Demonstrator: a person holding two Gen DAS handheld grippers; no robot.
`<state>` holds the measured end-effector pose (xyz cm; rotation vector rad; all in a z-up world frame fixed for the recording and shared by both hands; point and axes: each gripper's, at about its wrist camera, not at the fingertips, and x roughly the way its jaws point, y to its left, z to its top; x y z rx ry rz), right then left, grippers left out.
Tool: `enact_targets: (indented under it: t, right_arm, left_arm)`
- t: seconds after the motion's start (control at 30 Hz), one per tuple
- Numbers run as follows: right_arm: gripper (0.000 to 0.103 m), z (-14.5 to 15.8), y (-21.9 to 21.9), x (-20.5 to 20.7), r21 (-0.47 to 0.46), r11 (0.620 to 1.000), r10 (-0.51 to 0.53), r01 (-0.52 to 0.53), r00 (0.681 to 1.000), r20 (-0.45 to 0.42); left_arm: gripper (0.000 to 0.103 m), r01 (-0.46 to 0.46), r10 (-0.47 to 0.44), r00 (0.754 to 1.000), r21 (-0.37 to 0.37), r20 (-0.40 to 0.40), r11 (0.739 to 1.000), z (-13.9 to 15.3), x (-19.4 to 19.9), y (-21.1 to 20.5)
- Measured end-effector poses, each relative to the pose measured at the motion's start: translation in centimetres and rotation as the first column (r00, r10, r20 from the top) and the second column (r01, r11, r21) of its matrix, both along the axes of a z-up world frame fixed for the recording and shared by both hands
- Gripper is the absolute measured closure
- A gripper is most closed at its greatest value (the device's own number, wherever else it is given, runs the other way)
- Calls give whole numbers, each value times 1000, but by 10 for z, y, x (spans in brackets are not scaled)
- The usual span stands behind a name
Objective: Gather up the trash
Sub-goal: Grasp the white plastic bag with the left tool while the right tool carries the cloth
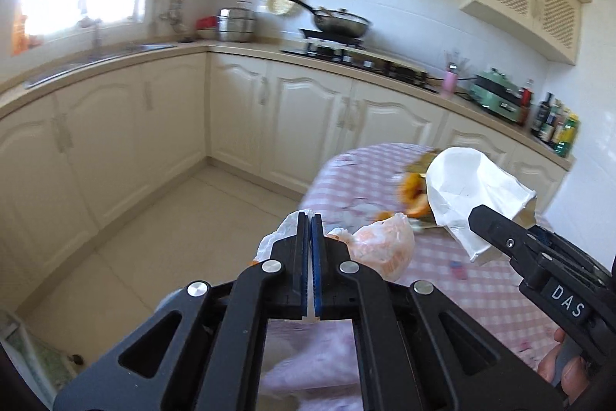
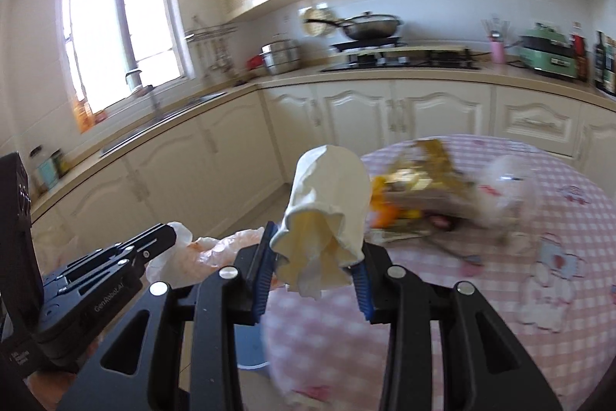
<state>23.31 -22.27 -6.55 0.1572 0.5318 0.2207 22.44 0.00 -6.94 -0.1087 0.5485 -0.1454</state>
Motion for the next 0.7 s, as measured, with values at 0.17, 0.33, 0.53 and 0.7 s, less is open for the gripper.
enact_targets:
  t: [0.17, 0.33, 0.53, 0.7]
  right_arm:
    - [68, -13, 69, 28, 0, 991, 130, -130, 991, -41]
    - [68, -40, 131, 59, -10, 973, 227, -229, 967, -116]
    - [68, -92, 186, 99, -23, 958, 271, -285, 933, -237]
    - [68, -133, 208, 126, -35, 955, 269, -294, 911, -311]
  left_arm:
    - [102, -151, 151, 988, 39, -19, 988, -11, 1, 56]
    - [102, -257, 262, 961, 66, -83, 964, -35, 18, 99]
    - [102, -323, 343, 919, 131, -194, 938, -86, 57, 130]
    - [102, -344, 374, 888, 156, -265, 926, -121, 87, 145]
